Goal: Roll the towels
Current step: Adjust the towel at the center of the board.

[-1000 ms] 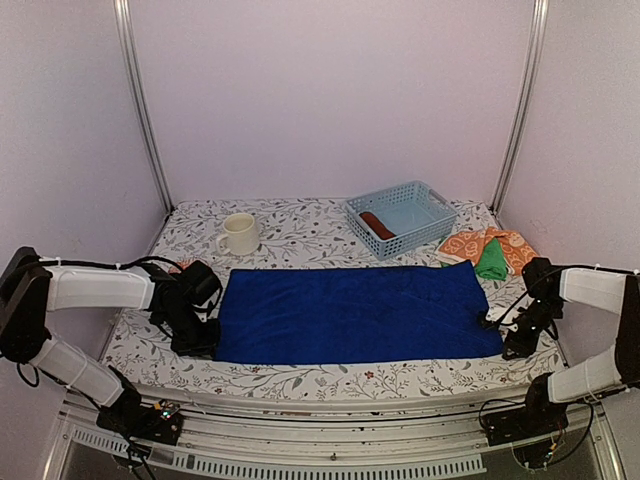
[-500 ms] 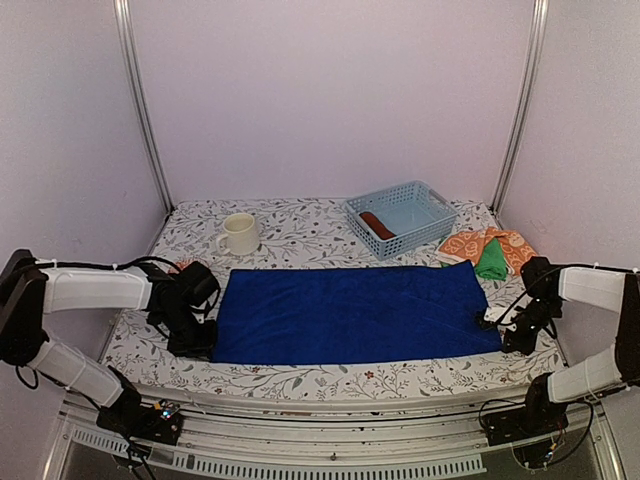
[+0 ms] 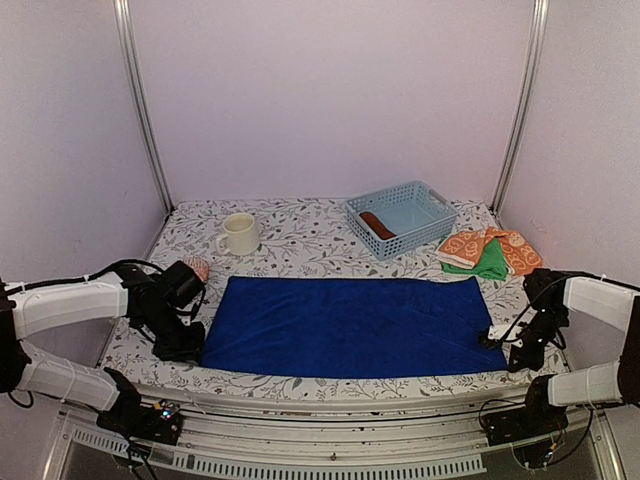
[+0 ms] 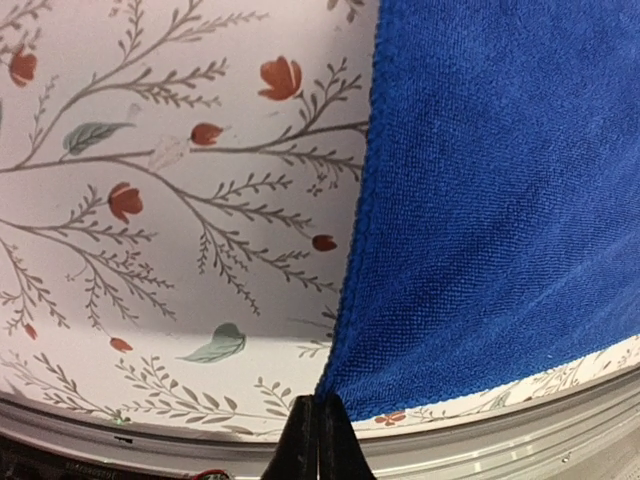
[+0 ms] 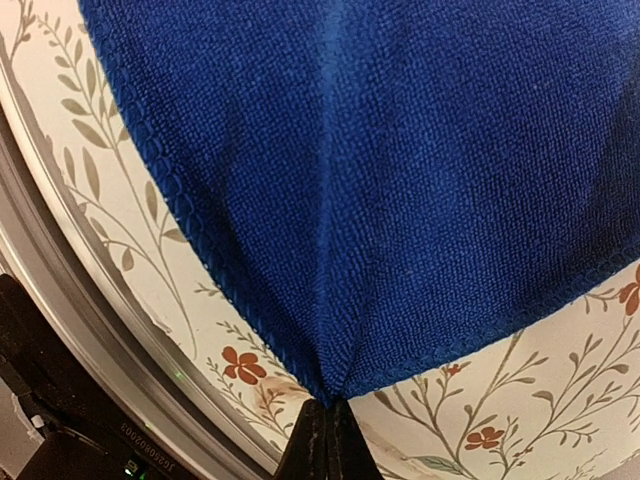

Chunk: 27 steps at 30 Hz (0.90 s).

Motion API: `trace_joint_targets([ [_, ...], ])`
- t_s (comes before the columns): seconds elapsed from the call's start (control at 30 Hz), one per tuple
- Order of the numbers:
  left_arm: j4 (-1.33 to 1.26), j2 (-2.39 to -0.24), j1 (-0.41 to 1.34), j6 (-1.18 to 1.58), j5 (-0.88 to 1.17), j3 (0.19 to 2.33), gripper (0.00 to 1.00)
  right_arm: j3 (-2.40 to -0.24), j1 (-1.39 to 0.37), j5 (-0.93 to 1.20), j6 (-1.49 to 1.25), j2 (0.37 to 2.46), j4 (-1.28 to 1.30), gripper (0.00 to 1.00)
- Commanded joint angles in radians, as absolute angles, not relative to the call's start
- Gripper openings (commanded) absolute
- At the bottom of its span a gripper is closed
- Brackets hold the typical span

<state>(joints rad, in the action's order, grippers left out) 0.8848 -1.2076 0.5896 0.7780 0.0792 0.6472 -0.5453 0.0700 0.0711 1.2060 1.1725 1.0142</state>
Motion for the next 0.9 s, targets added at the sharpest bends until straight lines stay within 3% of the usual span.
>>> trace_joint_targets([
  [0.0,0.963,-1.149,0.591,0.807,0.122,0.616,0.0,-0.54,0.064,0.043,1.215,1.15,1.067,0.04],
  [0.07,0.975,-1.125,0.591,0.812,0.144,0.611,0.0,-0.542,0.064,0.043,1.219,1.134,1.074,0.11],
  [0.13,0.975,-1.118,0.591,0.803,0.205,0.61,0.04,-0.549,0.064,0.046,1.225,1.114,1.084,0.27],
  [0.2,0.982,-1.125,0.591,0.781,0.23,0.643,0.22,-0.567,0.064,0.046,1.239,1.097,1.106,0.38],
  [0.23,0.991,-1.13,0.591,0.771,0.217,0.67,0.26,-0.582,0.064,0.048,1.245,1.093,1.121,0.39],
  [0.43,1.042,-1.228,0.567,0.666,0.104,0.893,0.3,-0.761,0.091,0.156,1.248,1.175,1.24,0.42],
  [0.57,0.93,-1.324,0.521,0.566,0.046,0.975,0.33,-0.966,0.125,0.323,1.183,1.296,1.251,0.42],
  [0.87,0.533,-1.494,0.355,0.349,0.201,1.065,0.4,-1.267,0.193,0.498,0.823,1.638,1.052,0.39],
])
